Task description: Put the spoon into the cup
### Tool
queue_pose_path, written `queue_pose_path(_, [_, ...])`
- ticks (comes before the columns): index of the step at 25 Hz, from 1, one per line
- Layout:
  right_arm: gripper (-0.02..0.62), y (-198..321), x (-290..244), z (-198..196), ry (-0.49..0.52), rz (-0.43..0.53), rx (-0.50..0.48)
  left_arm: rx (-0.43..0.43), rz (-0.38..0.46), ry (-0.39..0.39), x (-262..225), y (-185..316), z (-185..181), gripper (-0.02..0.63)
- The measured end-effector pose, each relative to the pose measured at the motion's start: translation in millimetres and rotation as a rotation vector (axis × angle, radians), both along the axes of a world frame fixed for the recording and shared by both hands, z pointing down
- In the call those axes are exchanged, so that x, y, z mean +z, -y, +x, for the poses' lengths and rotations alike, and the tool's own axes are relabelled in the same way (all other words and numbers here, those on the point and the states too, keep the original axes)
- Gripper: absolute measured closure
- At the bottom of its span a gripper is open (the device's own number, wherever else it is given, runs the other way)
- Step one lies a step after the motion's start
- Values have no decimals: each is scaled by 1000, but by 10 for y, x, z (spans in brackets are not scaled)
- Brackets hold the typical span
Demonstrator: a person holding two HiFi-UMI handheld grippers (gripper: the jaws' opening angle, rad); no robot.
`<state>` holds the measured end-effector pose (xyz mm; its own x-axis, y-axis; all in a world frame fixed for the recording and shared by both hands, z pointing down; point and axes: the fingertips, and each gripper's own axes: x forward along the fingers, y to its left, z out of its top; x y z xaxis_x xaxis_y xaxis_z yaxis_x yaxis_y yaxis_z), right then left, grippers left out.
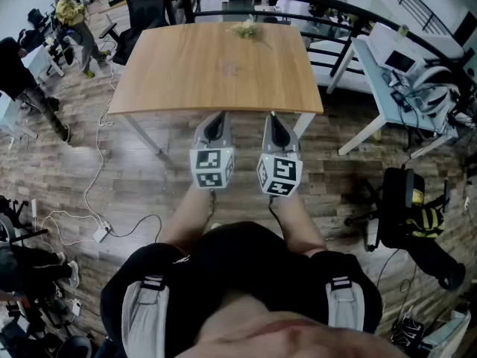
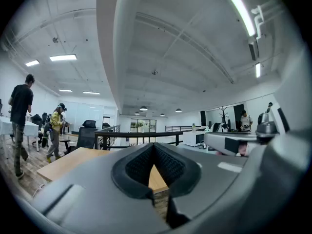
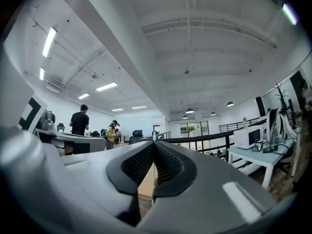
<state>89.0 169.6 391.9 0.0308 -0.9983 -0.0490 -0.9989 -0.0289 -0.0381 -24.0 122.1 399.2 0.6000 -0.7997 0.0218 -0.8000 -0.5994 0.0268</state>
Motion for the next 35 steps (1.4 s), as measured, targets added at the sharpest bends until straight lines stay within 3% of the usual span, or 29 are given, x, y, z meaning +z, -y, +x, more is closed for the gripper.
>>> queue_pose_path(11, [592, -18, -70, -73, 29, 23, -8, 30, 10, 5, -50, -71, 7, 594])
queue_pose_path(17, [592, 91, -98, -324, 14, 25, -34, 31, 14, 3, -53, 10, -200, 595])
queue_pose_path(35, [592, 417, -90, -858, 14, 47, 27, 70, -32, 5, 191, 485, -890, 595])
